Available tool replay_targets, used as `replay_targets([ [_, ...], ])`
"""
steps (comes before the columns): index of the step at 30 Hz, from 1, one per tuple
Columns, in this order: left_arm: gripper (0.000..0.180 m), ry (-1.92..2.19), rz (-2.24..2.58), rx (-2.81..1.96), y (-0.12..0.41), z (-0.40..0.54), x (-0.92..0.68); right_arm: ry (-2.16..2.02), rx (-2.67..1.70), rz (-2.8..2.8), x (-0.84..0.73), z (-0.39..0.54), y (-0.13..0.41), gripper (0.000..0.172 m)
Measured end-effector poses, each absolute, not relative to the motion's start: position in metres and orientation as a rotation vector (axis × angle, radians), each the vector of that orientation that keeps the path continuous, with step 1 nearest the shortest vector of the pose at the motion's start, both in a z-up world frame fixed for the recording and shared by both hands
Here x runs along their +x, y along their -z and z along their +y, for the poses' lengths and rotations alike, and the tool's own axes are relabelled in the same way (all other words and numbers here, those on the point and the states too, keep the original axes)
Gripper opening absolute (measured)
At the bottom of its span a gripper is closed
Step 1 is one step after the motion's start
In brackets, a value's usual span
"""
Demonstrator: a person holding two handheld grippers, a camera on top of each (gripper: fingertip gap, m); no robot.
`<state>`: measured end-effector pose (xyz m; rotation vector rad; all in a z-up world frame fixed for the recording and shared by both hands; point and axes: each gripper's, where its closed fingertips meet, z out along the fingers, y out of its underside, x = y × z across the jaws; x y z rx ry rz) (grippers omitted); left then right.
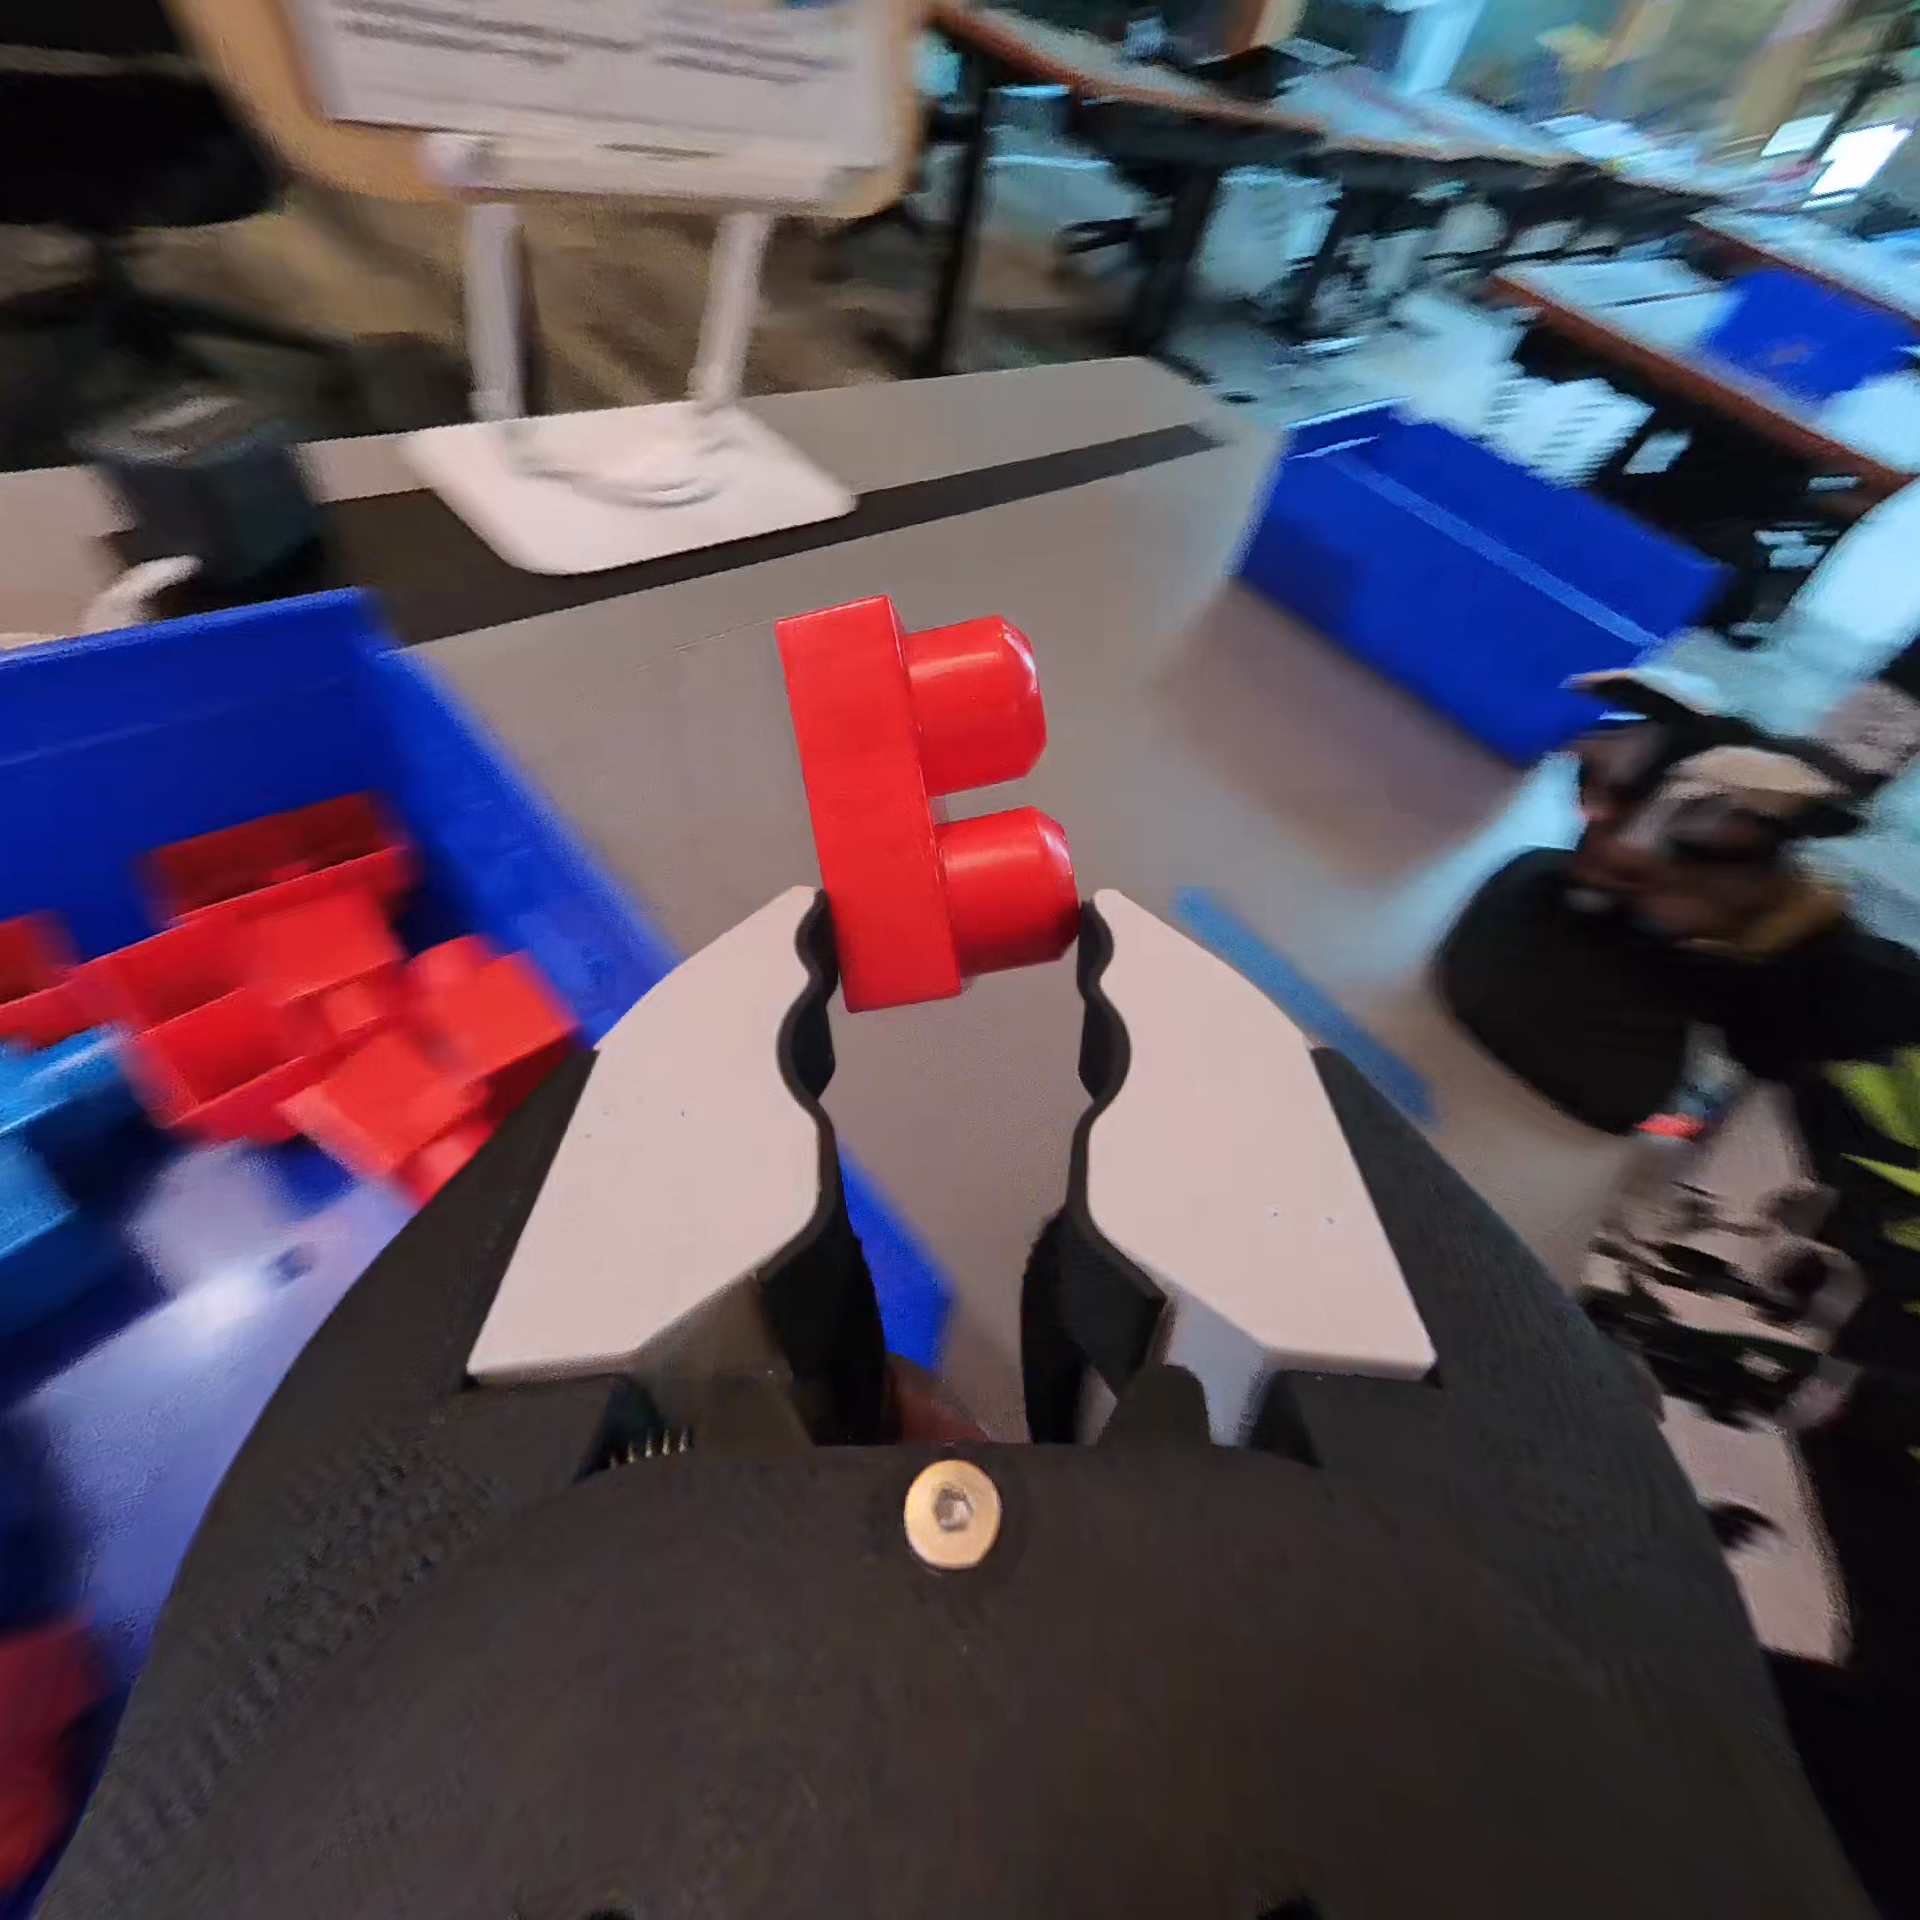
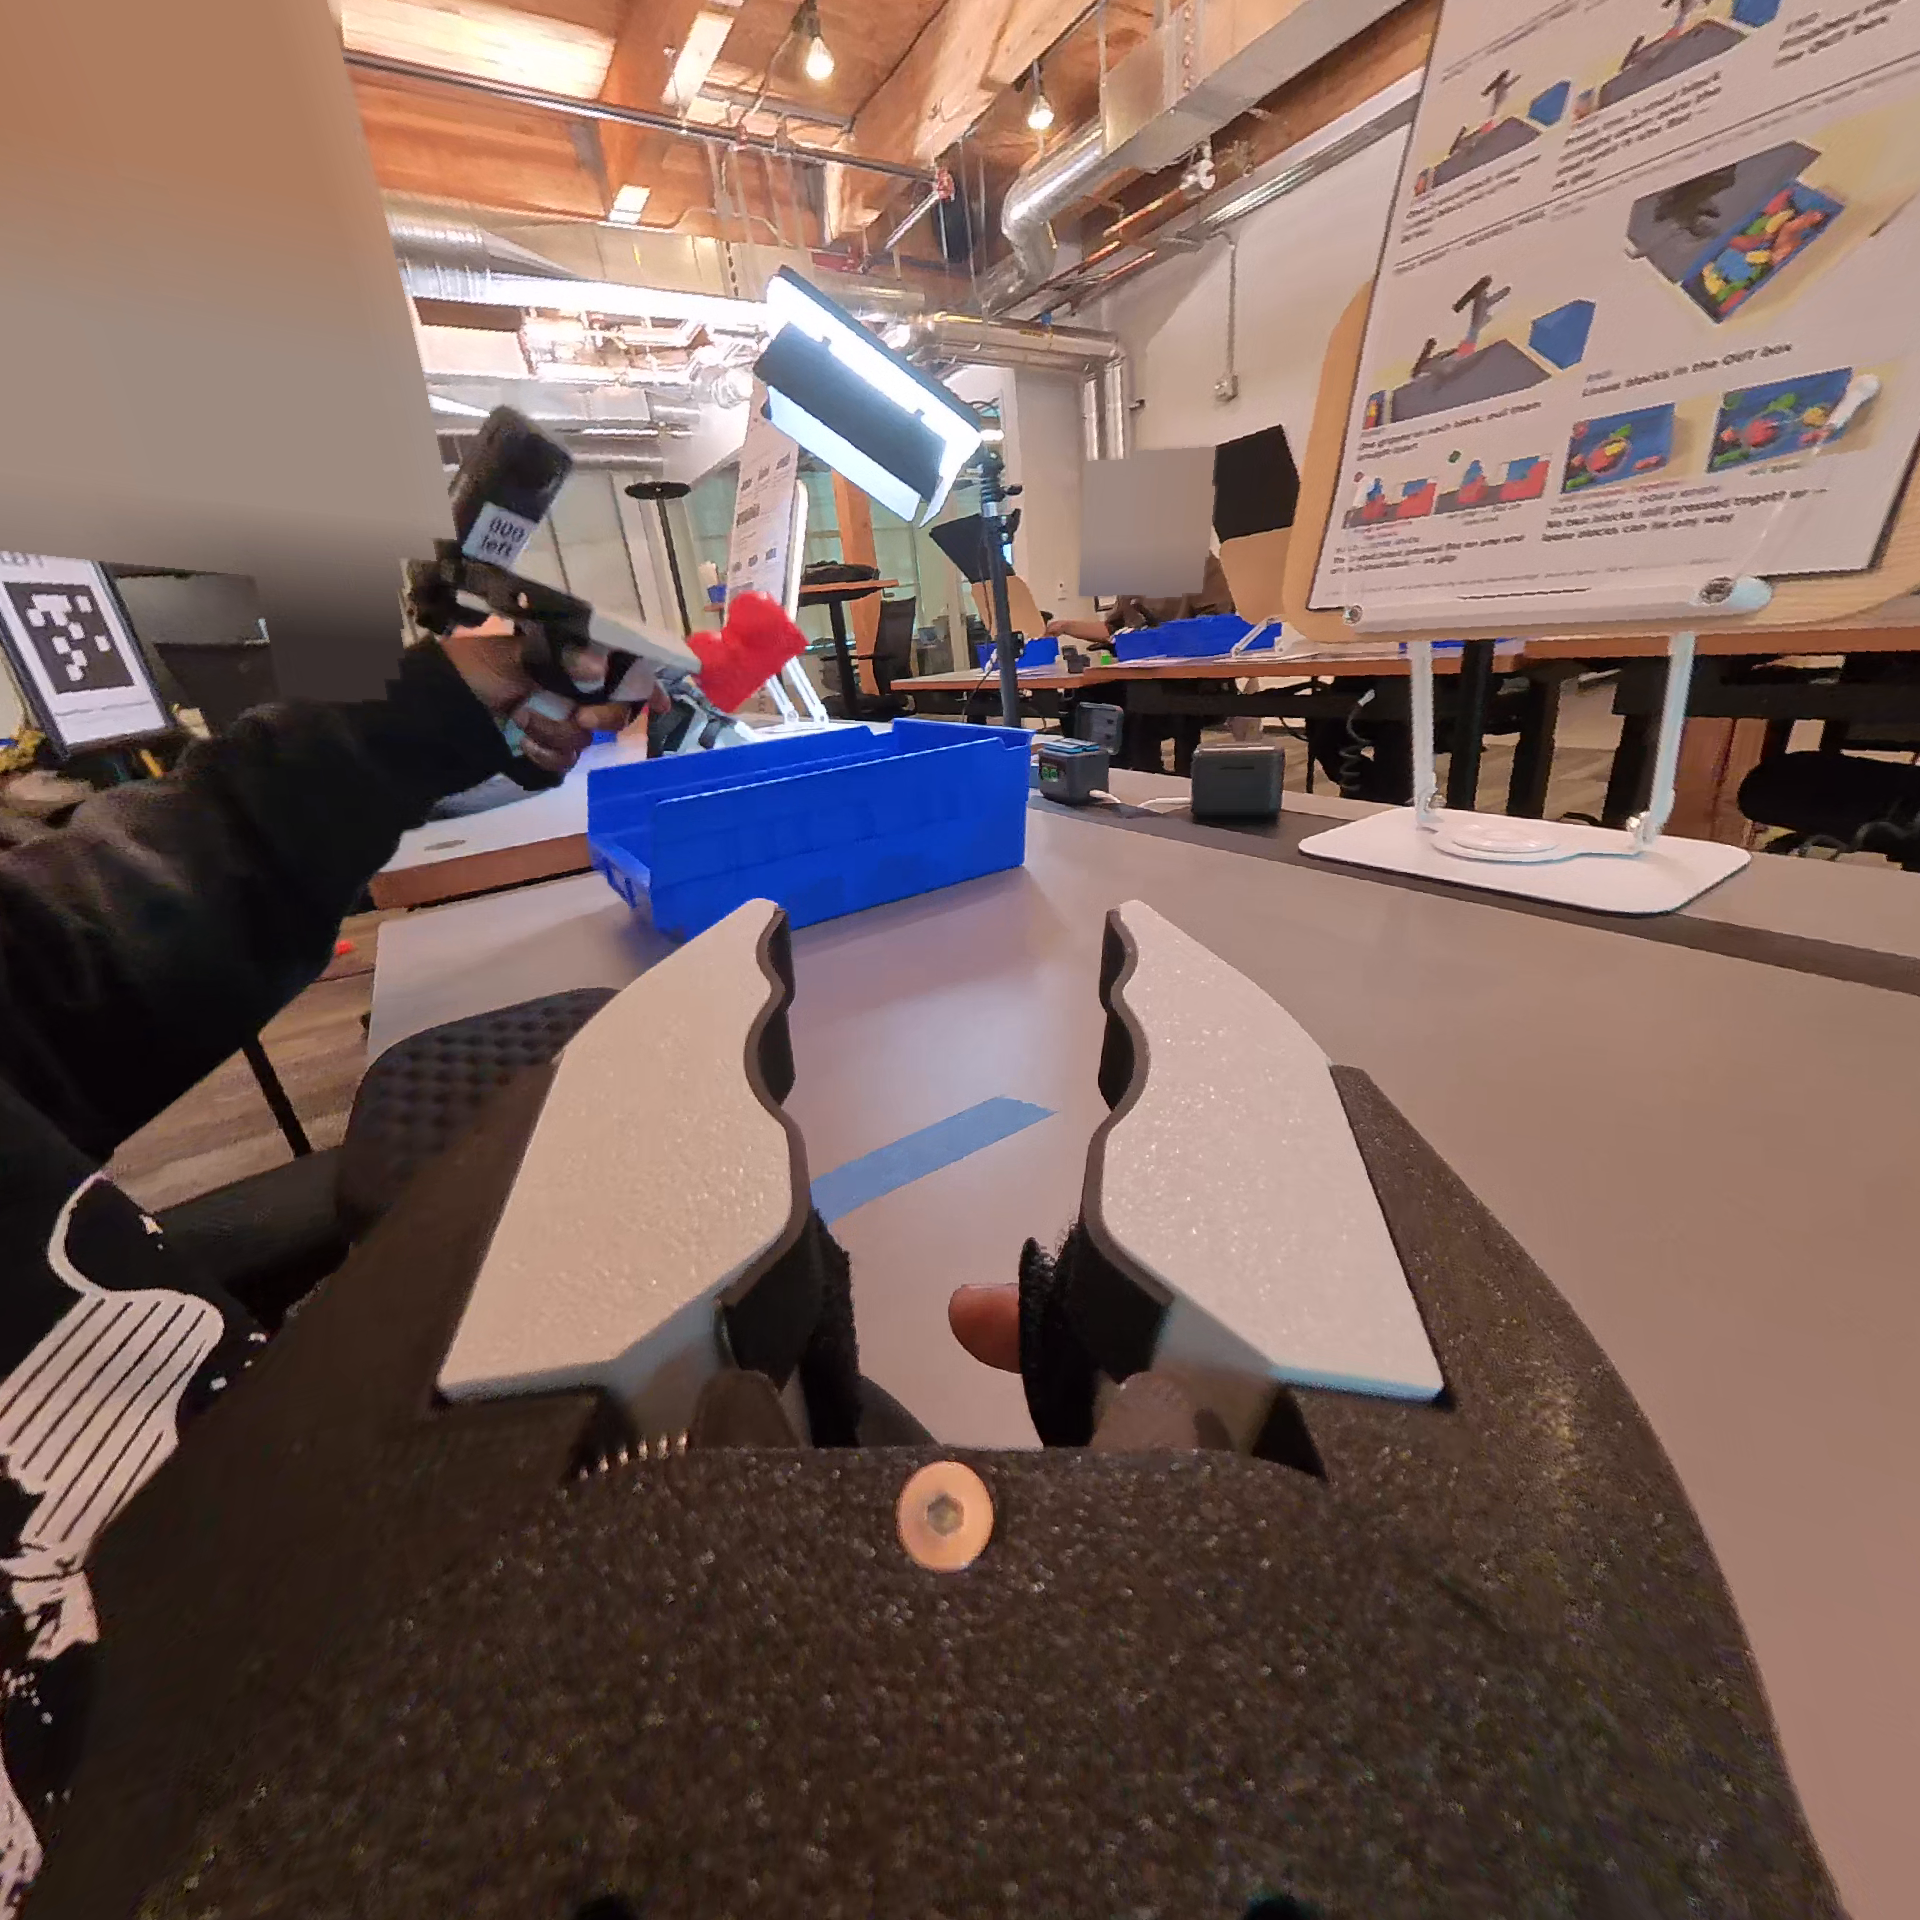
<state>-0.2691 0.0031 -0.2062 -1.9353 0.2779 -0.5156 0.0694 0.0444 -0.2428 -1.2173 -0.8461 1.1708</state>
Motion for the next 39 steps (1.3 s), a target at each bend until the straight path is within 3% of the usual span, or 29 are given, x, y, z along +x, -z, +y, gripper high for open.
replay_targets([
  [11,0.045,1.307,0.782,-1.952,0.222,-0.048,-0.087,-1.148,-0.979,-1.274,0.039,-0.016,0.242,0.057],
  [22,0.045,1.676,1.132,-2.007,0.243,-0.089,-0.012,-1.040,-0.660,-1.608,0.004,-0.063,0.234,0.064],
  [23,0.045,1.695,1.149,-2.005,0.244,-0.091,-0.009,-1.046,-0.639,-1.629,0.002,-0.068,0.236,0.063],
  [25,0.045,1.721,1.175,-1.996,0.245,-0.094,-0.003,-1.071,-0.590,-1.644,0.002,-0.077,0.237,0.037],
  [26,0.045,1.726,1.177,-1.988,0.245,-0.093,-0.003,-1.078,-0.589,-1.642,0.002,-0.078,0.237,0.037],
  [29,0.057,1.576,1.141,-1.881,0.240,-0.075,-0.005,-1.136,-0.723,-1.543,0.004,-0.061,0.233,0.037],
  [33,0.071,0.878,1.169,-1.649,0.240,-0.040,-0.012,-1.308,-0.937,-1.440,0.011,-0.040,0.236,0.037],
  [35,0.066,0.703,1.187,-1.614,0.247,-0.037,-0.006,-1.344,-0.985,-1.441,0.013,-0.036,0.240,0.036],
  [39,0.038,0.688,1.142,-1.624,0.256,-0.037,0.006,-1.350,-1.030,-1.444,0.013,-0.033,0.242,0.036],
])
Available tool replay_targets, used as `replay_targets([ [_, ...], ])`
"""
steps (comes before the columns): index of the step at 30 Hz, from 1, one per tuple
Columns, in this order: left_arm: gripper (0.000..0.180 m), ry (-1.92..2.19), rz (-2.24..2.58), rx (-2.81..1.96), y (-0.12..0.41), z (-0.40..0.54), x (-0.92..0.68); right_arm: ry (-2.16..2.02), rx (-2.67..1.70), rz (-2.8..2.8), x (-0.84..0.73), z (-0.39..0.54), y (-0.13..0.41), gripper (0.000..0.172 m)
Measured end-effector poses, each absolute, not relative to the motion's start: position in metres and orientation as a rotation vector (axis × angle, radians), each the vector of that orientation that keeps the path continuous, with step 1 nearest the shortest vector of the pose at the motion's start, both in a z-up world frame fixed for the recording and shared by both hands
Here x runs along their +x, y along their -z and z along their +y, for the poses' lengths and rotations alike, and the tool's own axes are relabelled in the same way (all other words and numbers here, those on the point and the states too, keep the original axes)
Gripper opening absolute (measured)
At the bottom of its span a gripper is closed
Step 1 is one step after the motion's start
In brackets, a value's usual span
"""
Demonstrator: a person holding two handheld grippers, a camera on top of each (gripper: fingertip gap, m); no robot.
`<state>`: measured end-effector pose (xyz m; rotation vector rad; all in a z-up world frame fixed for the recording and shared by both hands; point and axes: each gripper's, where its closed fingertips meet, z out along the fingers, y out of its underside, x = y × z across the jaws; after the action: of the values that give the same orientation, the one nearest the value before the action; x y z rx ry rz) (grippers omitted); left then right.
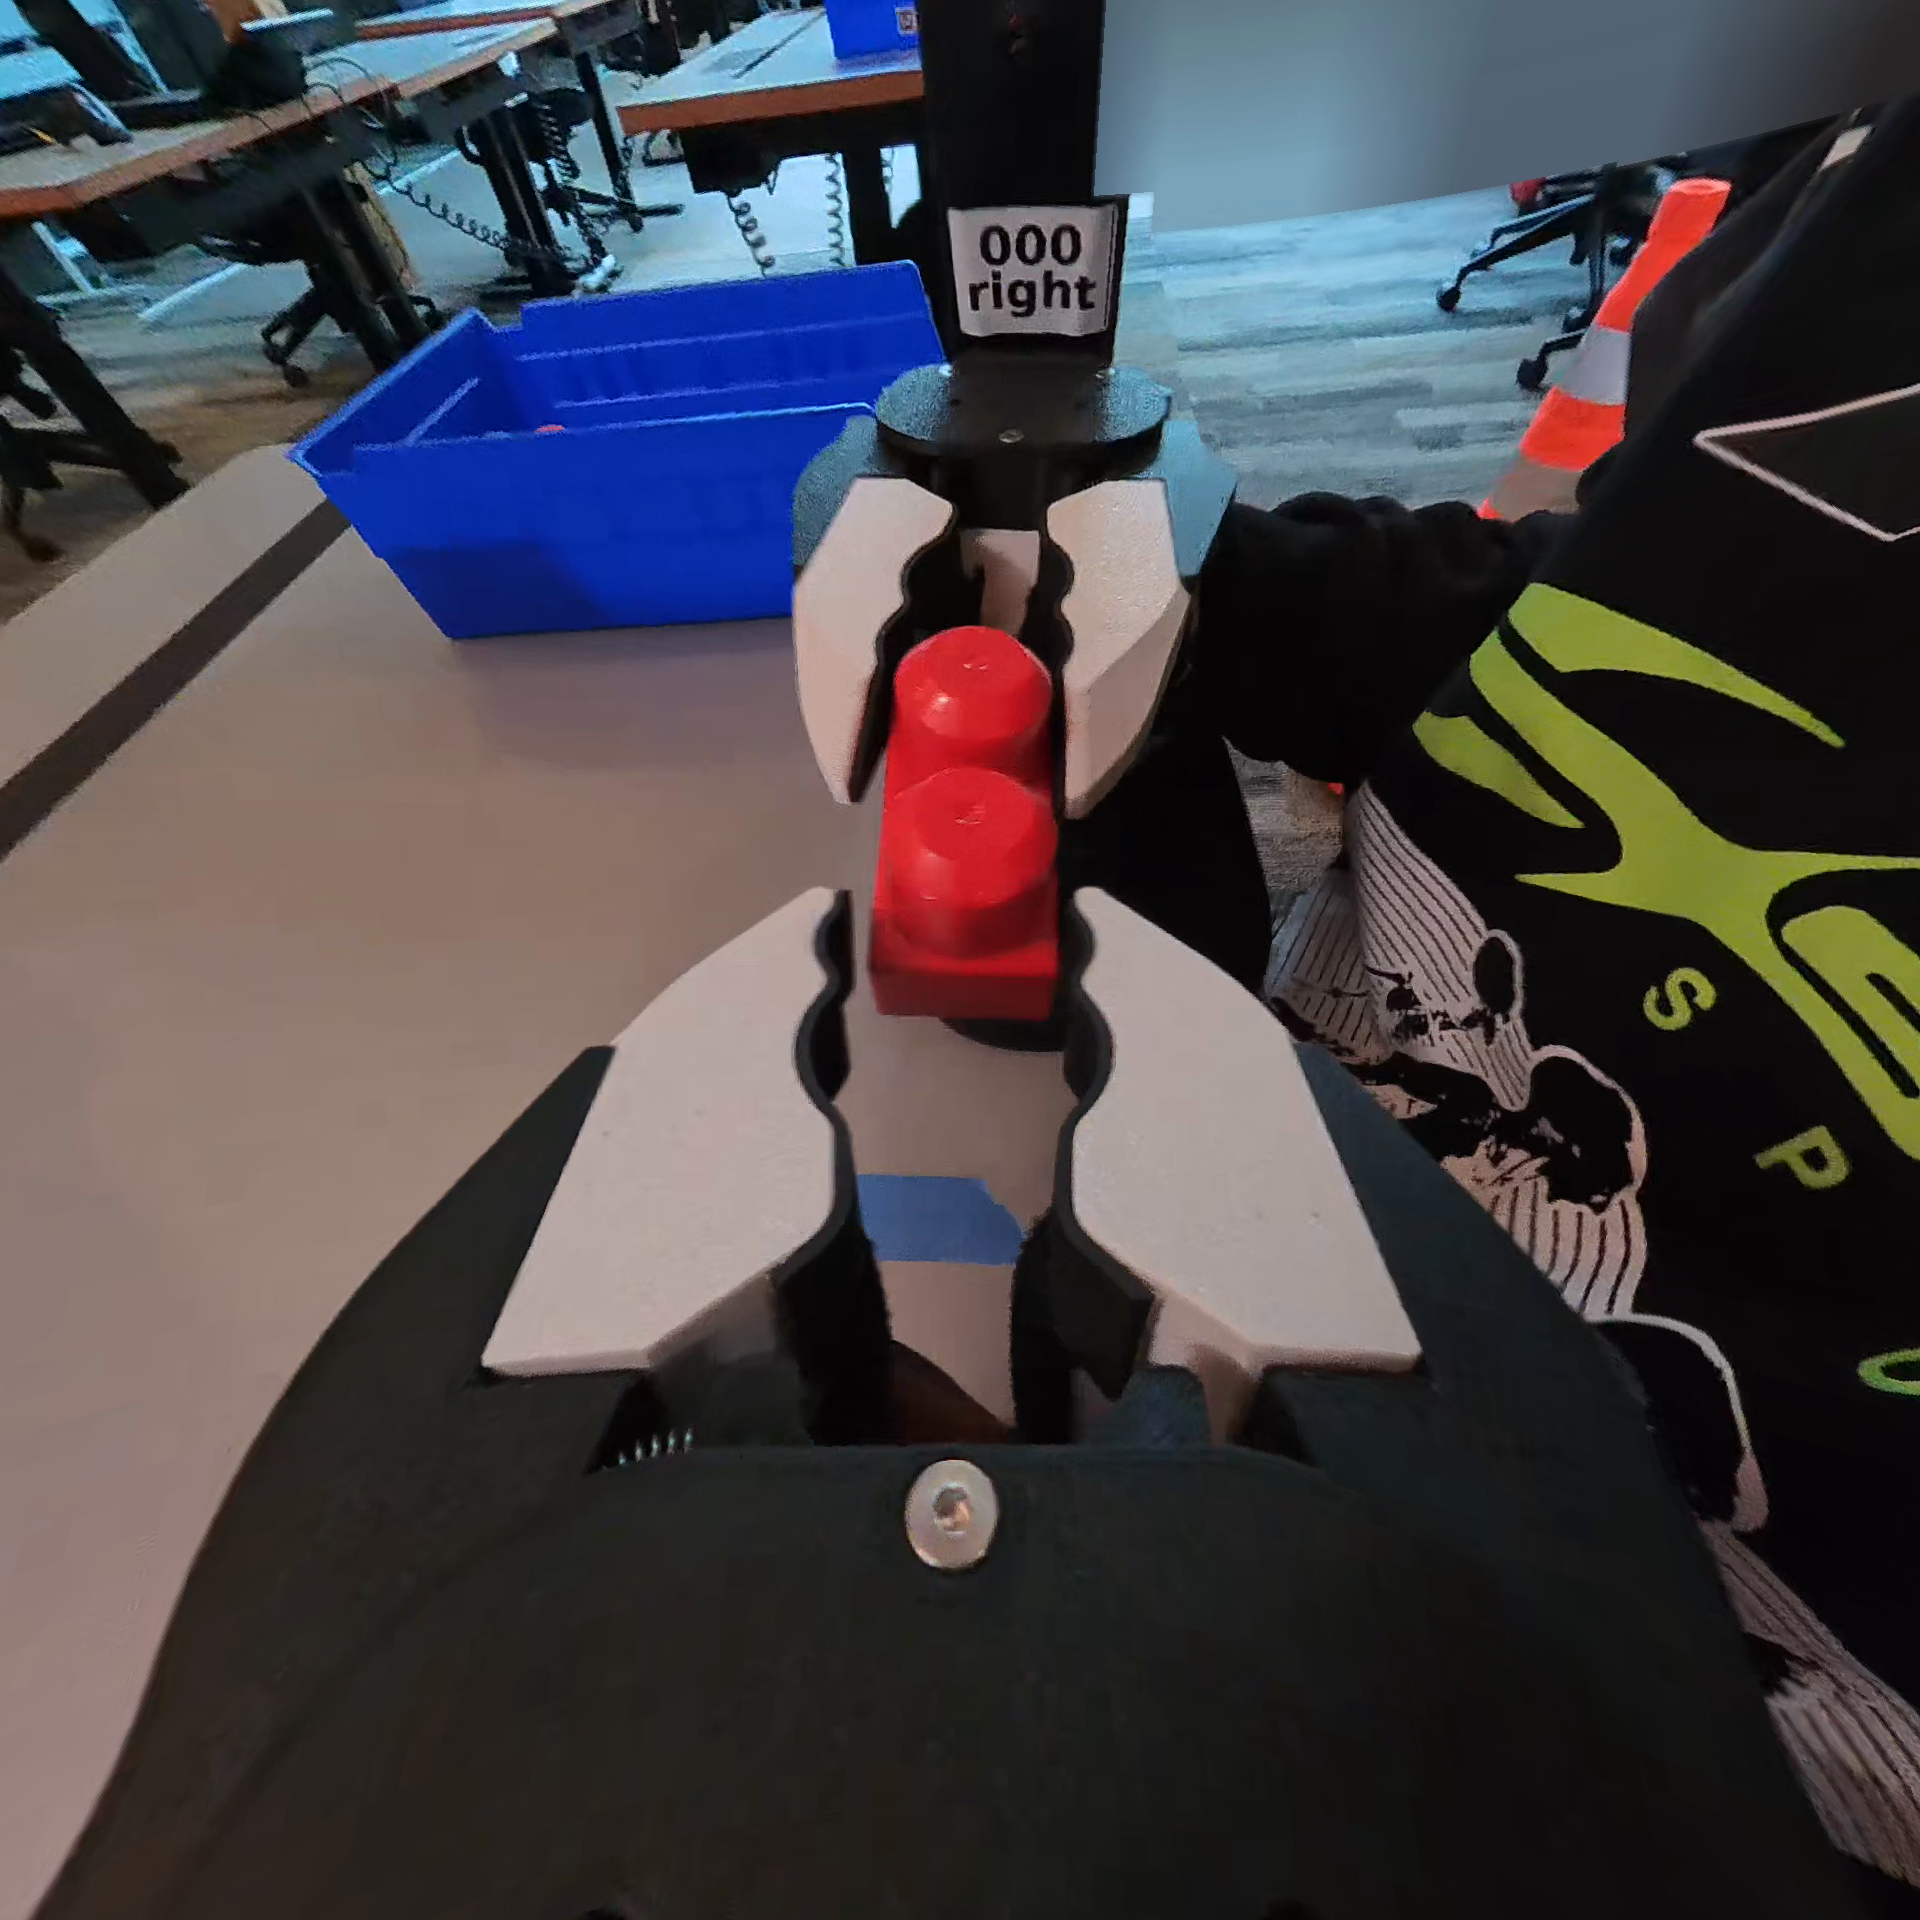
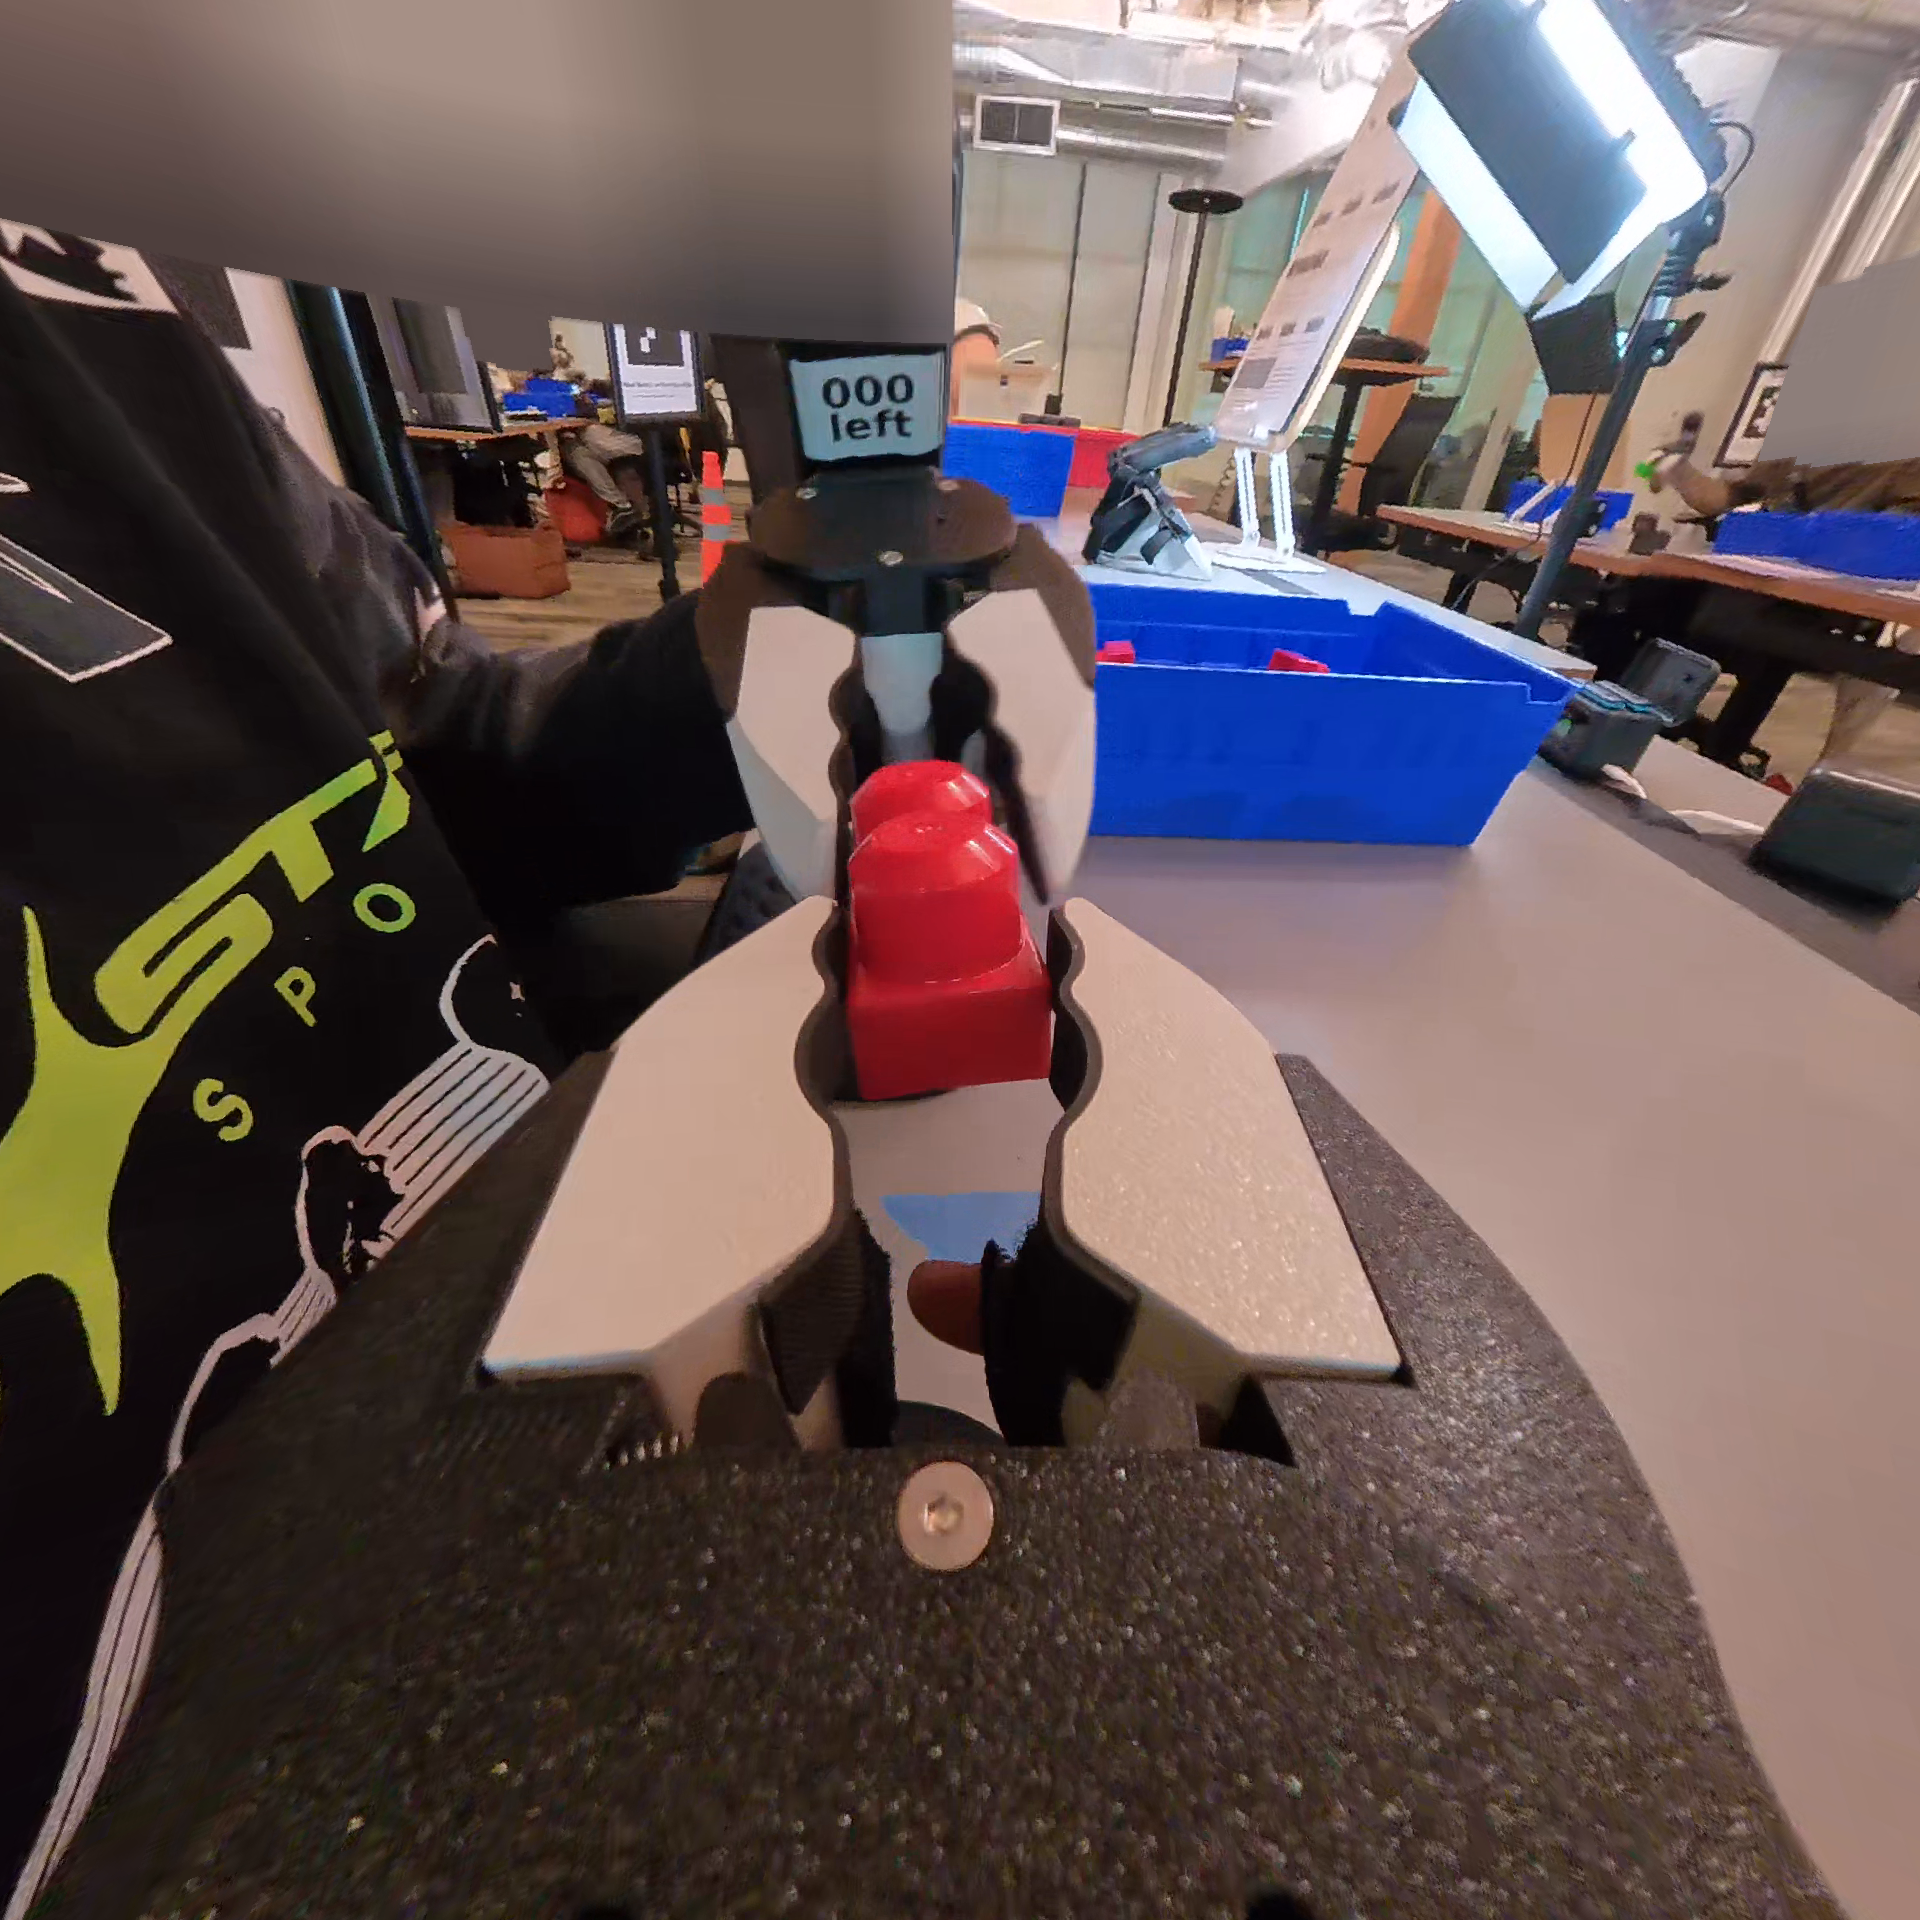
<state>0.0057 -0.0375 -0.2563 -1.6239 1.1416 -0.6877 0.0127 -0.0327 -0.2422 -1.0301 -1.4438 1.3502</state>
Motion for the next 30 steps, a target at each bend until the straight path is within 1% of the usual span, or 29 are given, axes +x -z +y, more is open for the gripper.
replay_targets([
  [1,0.035,0.714,1.130,-1.627,0.258,-0.038,0.007,-1.362,-1.030,-1.434,0.013,-0.032,0.241,0.036],
  [5,0.035,0.837,1.019,-1.603,0.257,-0.038,0.011,-1.460,-1.010,-1.342,0.013,-0.031,0.229,0.036],
  [8,0.035,0.969,0.846,-1.517,0.238,-0.033,0.009,-1.588,-1.011,-1.125,0.013,-0.023,0.211,0.037],
  [10,0.035,1.044,0.697,-1.451,0.223,-0.026,0.002,-1.753,-1.000,-0.881,0.018,-0.015,0.195,0.055],
  [13,0.035,1.150,0.547,-1.366,0.211,-0.022,0.000,-1.963,-1.024,-0.620,0.018,-0.009,0.193,0.059],
  [17,0.035,1.255,0.489,-1.314,0.209,-0.023,0.010,-1.962,-1.017,-0.574,0.011,-0.013,0.199,0.049],
  [20,0.035,1.274,0.479,-1.302,0.209,-0.024,0.016,-1.953,-0.969,-0.593,0.013,-0.016,0.196,0.035],
  [28,0.035,1.232,0.522,-1.351,0.212,-0.025,0.020,-1.906,-0.961,-0.624,0.017,-0.017,0.196,0.034],
  [30,0.045,1.180,0.548,-1.384,0.214,-0.026,0.013,-1.885,-0.945,-0.632,0.022,-0.016,0.192,0.034],
])
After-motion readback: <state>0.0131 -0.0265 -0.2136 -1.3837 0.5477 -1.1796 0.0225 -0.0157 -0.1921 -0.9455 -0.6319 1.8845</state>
